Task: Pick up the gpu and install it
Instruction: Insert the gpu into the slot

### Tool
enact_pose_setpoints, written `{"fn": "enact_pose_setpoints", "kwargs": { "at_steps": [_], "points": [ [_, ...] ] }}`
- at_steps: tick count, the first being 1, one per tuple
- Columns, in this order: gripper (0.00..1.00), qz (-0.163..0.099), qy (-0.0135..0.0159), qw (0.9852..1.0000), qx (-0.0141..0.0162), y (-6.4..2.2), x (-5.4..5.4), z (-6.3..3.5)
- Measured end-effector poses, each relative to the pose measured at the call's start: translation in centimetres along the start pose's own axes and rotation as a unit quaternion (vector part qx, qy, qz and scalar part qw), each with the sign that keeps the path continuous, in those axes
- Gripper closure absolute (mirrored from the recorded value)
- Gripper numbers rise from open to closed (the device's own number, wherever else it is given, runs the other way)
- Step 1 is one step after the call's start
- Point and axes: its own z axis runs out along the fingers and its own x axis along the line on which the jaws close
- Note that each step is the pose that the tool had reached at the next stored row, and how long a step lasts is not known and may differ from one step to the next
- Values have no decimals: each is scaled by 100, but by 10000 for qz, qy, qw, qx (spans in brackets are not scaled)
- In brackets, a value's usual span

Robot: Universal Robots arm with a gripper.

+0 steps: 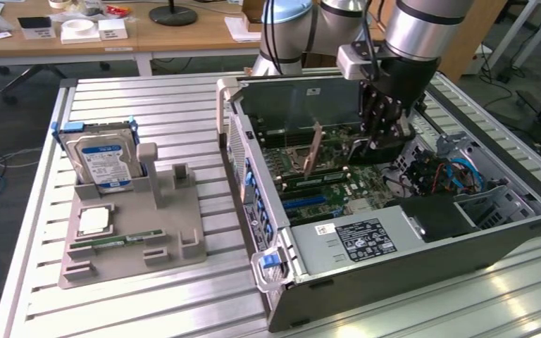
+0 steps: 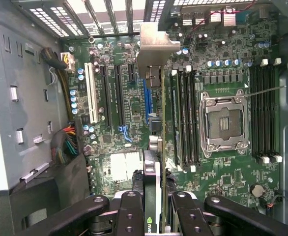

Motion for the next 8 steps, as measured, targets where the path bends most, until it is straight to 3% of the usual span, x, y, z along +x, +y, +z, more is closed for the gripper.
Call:
{"fn": "enact_pose_setpoints", "kwargs": {
  "at_steps": [5, 8],
  "points": [
    [73, 0, 1, 10000, -1, 28, 5, 54],
    [73, 0, 0, 10000, -1, 91, 13, 87]
  ]
}}
